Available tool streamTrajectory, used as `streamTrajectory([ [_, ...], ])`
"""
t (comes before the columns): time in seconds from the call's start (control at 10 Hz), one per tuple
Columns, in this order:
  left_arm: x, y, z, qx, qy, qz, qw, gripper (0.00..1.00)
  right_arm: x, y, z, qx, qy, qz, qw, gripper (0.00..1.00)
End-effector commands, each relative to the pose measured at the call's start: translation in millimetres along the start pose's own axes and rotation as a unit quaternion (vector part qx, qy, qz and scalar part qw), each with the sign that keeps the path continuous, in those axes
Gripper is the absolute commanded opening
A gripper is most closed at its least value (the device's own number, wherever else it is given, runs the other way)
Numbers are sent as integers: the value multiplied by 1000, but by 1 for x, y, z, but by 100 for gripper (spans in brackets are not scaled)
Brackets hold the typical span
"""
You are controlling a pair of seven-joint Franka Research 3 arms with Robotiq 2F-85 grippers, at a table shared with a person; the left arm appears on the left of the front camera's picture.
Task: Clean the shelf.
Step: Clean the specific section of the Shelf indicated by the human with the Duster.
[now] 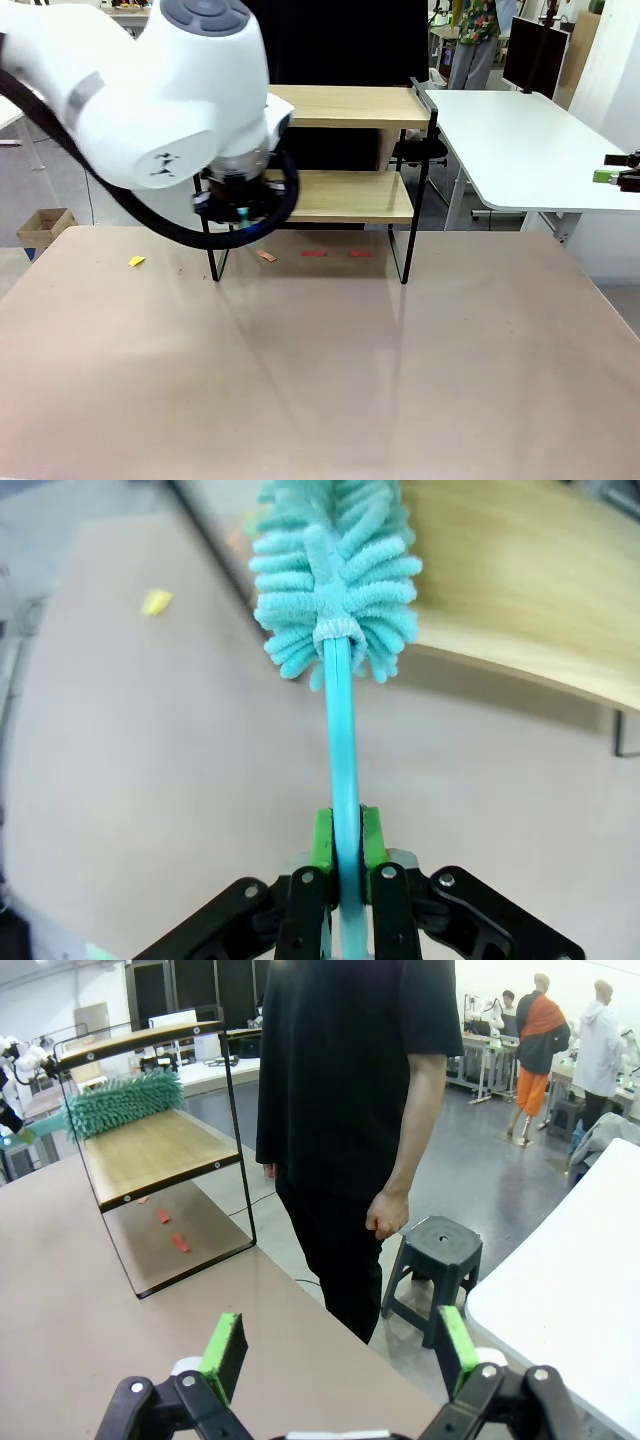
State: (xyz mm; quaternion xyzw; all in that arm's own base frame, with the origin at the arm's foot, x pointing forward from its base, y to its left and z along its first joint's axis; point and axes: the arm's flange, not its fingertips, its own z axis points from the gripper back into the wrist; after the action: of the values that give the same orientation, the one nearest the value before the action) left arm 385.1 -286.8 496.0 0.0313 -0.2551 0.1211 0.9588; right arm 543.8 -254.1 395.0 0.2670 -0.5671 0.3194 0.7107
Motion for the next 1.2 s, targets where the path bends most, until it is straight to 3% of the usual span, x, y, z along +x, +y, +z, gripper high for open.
streamTrajectory([
  [0.0,-1,24,22,69,-30,2,997,13,3,1,-1,2,1,3,1000,100],
  [0.2,-3,23,39,79,-53,1,995,13,3,1,-1,2,1,3,1000,100],
  [0.3,-3,14,48,31,-62,-4,998,13,3,1,-1,2,1,3,1000,100],
  [0.4,-2,22,32,54,-36,-6,998,13,3,1,-1,2,1,3,1000,100],
  [0.8,-6,16,34,51,-40,-11,998,13,3,1,-1,2,1,3,1000,100],
  [1.1,-8,42,51,-43,-48,-59,996,13,3,1,-1,2,1,3,1000,100],
])
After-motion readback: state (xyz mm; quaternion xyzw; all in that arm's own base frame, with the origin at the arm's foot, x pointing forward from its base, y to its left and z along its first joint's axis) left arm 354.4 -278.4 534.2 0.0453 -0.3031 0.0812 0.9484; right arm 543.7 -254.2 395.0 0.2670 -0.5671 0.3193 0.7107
